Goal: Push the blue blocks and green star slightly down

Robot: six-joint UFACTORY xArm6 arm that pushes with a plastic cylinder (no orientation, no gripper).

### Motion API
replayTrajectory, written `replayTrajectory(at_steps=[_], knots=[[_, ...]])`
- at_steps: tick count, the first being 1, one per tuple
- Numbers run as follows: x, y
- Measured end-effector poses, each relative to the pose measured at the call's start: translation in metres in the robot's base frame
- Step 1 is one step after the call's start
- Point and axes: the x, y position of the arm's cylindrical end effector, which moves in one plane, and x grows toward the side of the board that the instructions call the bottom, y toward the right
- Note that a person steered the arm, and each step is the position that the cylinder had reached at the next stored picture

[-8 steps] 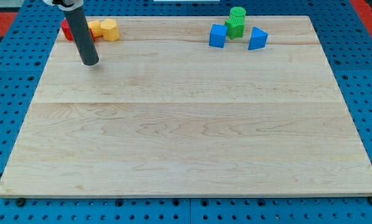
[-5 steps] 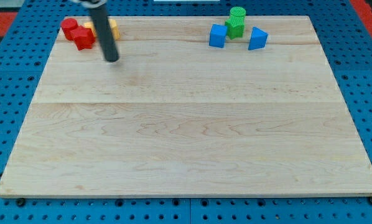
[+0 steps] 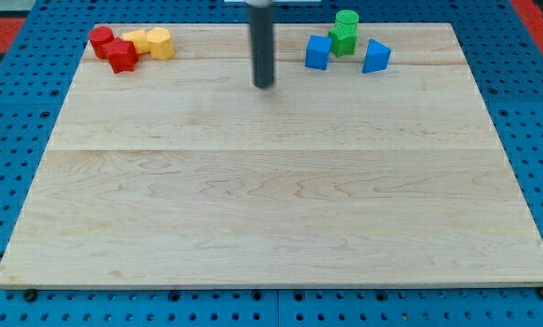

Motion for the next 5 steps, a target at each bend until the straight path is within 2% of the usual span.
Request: replayTrajectory(at_steps=[1, 2, 3, 4, 5], knots=[[0.028, 0.107], [-0.025, 0.188], [-0.156, 0.224], [-0.174, 0.218], [-0.174, 0.218]])
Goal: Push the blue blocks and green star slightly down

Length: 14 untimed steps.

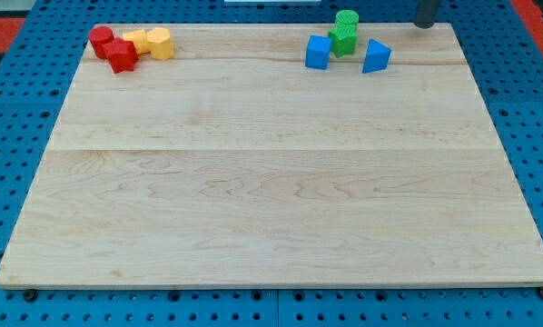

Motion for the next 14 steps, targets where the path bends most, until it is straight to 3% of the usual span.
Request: replayTrajectory(at_steps=[1, 3, 4, 5, 6, 9, 11, 13, 14], knots=[[0.000, -0.016], [0.004, -0.266], [0.004, -0.266], [0.009, -0.257], [0.003, -0.192], [0.092, -0.154], [0.126, -0.150], [0.127, 0.002], [0.080, 0.032]])
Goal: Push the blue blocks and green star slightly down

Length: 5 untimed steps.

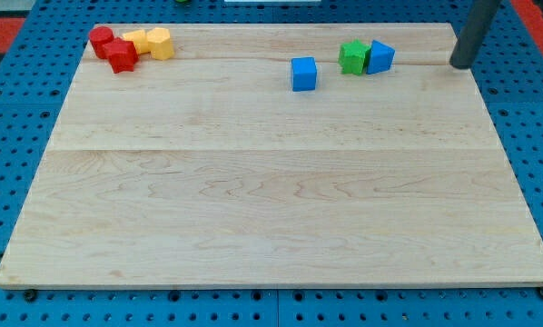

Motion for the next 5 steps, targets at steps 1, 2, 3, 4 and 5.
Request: replayTrajectory(at_steps=[1, 2, 3, 4, 5], knots=[[-0.022, -0.065], [-0.027, -0.144], [-0.023, -0.144], [-0.026, -0.153], [-0.016, -0.220]])
